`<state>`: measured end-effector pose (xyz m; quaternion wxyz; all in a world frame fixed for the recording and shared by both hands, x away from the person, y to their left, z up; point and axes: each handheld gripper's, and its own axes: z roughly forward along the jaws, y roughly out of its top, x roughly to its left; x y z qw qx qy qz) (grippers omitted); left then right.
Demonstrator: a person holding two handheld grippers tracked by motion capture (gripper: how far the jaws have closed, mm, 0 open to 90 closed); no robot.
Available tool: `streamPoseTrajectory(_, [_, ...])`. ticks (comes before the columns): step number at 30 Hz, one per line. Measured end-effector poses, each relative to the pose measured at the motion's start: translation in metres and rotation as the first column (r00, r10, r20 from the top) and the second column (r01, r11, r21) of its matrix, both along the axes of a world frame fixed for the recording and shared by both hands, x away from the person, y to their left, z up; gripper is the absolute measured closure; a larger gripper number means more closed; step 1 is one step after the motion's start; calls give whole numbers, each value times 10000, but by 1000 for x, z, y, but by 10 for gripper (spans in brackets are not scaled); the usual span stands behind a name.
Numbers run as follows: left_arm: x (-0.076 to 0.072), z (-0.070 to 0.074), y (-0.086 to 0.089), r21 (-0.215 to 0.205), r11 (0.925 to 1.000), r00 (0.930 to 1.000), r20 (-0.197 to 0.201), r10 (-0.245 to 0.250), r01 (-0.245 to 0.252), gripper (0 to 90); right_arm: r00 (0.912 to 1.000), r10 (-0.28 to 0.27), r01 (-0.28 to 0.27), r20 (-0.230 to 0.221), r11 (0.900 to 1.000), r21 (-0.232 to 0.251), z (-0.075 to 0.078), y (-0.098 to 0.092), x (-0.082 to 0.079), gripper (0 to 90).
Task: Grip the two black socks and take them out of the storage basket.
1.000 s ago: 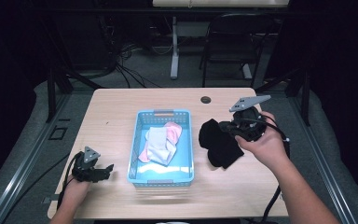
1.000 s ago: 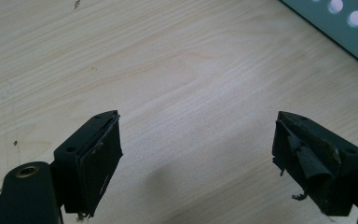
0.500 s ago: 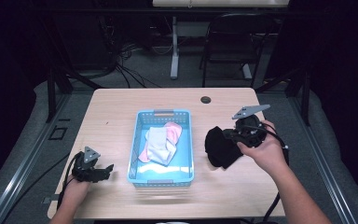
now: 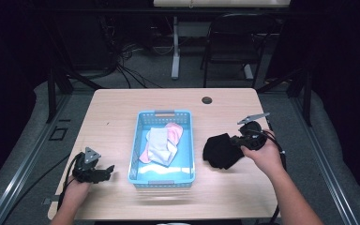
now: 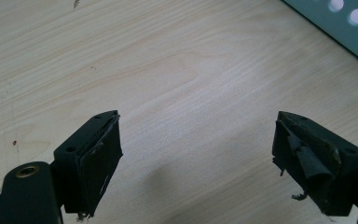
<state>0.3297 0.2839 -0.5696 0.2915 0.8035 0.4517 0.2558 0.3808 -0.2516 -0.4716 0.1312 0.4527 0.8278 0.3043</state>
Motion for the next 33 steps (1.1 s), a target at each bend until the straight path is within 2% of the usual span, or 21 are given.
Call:
streamPoseTrajectory(6, [0,0,0,37,10000,10000,-16,-34,34,156,9955,-870,873,-388,9962,67,-21,-19,12,883])
streamPoseTrajectory(9, [0,0,0,31,10000,10000,-22,-12,13,155,9923,-1188,1198,-351,9924,279,-25,-24,13,860])
streamPoseTrajectory(13, [0,0,0,30,10000,10000,-28,-21,21,155,9900,-1387,1398,-265,9891,459,-25,-26,13,775])
streamPoseTrajectory(20, [0,0,0,45,10000,10000,-23,-36,36,155,9936,-1128,1131,-102,9928,404,-21,-18,8,668])
streamPoseTrajectory(23, [0,0,0,48,10000,10000,-28,-42,43,155,9957,-918,913,136,9953,320,-18,-10,6,631])
streamPoseTrajectory(33, [0,0,0,23,10000,10000,-26,-38,38,155,9968,-145,125,790,9996,261,-7,18,-10,597])
